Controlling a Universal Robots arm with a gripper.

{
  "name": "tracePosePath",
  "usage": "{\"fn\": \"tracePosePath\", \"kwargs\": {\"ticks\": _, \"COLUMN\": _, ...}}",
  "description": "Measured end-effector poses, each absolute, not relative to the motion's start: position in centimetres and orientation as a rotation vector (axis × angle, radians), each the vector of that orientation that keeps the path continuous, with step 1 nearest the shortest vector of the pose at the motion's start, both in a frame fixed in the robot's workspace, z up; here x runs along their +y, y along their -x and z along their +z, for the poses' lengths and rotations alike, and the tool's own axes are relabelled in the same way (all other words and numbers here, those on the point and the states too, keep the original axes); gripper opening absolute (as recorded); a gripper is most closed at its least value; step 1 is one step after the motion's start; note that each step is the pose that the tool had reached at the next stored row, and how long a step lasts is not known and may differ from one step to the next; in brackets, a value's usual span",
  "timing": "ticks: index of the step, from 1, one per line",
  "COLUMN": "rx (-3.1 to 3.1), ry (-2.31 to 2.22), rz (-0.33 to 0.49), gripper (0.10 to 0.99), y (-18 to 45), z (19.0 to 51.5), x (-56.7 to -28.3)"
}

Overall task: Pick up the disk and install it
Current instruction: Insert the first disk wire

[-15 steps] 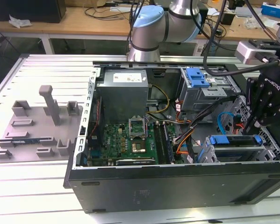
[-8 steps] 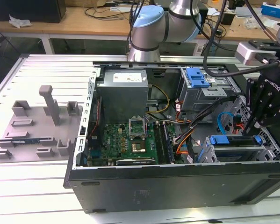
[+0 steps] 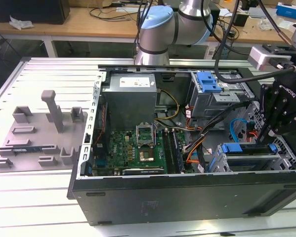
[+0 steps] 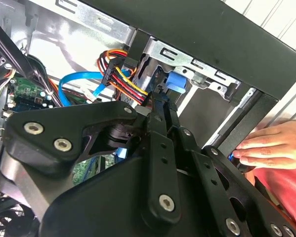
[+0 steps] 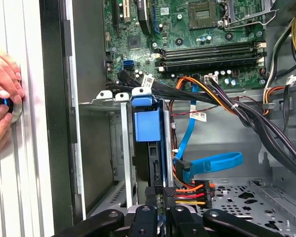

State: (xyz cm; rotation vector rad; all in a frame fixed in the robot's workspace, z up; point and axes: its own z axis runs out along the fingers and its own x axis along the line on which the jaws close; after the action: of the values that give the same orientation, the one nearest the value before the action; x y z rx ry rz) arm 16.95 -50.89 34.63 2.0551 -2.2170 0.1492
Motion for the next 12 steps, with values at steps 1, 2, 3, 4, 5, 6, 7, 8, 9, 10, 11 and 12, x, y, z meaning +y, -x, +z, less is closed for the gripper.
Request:
{"fn": "tracePosePath", "kwargs": {"ticks": 1, "rx": -2.217, "ry": -2.055, "rz": 0.149, "gripper": 0.165, "y": -16.95, "z": 34.57, "x": -50.89}}
{"fn": "tracePosePath", "kwargs": {"ticks": 2, "rx": -2.217, "ry": -2.055, "rz": 0.149, "gripper": 0.165, "y": -16.95, "z": 34.50, "x": -50.89}}
{"fn": "tracePosePath", "kwargs": {"ticks": 3, "rx": -2.217, "ry": -2.055, "rz": 0.149, "gripper": 0.165, "y": -16.95, "z": 34.47, "x": -50.89}}
{"fn": "tracePosePath", "kwargs": {"ticks": 4, "rx": -2.217, "ry": -2.055, "rz": 0.149, "gripper": 0.165, "y": -16.95, "z": 34.44, "x": -50.89}}
{"fn": "tracePosePath", "kwargs": {"ticks": 5, "rx": -2.217, "ry": -2.055, "rz": 0.149, "gripper": 0.165, "y": -16.95, "z": 34.37, "x": -50.89}}
{"fn": "tracePosePath", "kwargs": {"ticks": 6, "rx": -2.217, "ry": -2.055, "rz": 0.149, "gripper": 0.165, "y": -16.94, "z": 34.33, "x": -50.89}}
{"fn": "tracePosePath", "kwargs": {"ticks": 7, "rx": -2.217, "ry": -2.055, "rz": 0.149, "gripper": 0.165, "y": -16.95, "z": 34.29, "x": -50.90}}
{"fn": "tracePosePath", "kwargs": {"ticks": 8, "rx": -2.217, "ry": -2.055, "rz": 0.149, "gripper": 0.165, "y": -16.95, "z": 34.23, "x": -50.89}}
{"fn": "tracePosePath", "kwargs": {"ticks": 9, "rx": -2.217, "ry": -2.055, "rz": 0.149, "gripper": 0.165, "y": -16.95, "z": 34.17, "x": -50.89}}
{"fn": "tracePosePath", "kwargs": {"ticks": 10, "rx": -2.217, "ry": -2.055, "rz": 0.149, "gripper": 0.165, "y": -16.95, "z": 34.13, "x": -50.89}}
{"fn": "tracePosePath", "kwargs": {"ticks": 11, "rx": -2.217, "ry": -2.055, "rz": 0.149, "gripper": 0.165, "y": -16.95, "z": 34.07, "x": -50.89}}
{"fn": "tracePosePath", "kwargs": {"ticks": 12, "rx": -2.217, "ry": -2.055, "rz": 0.150, "gripper": 0.165, "y": -16.95, "z": 34.03, "x": -50.89}}
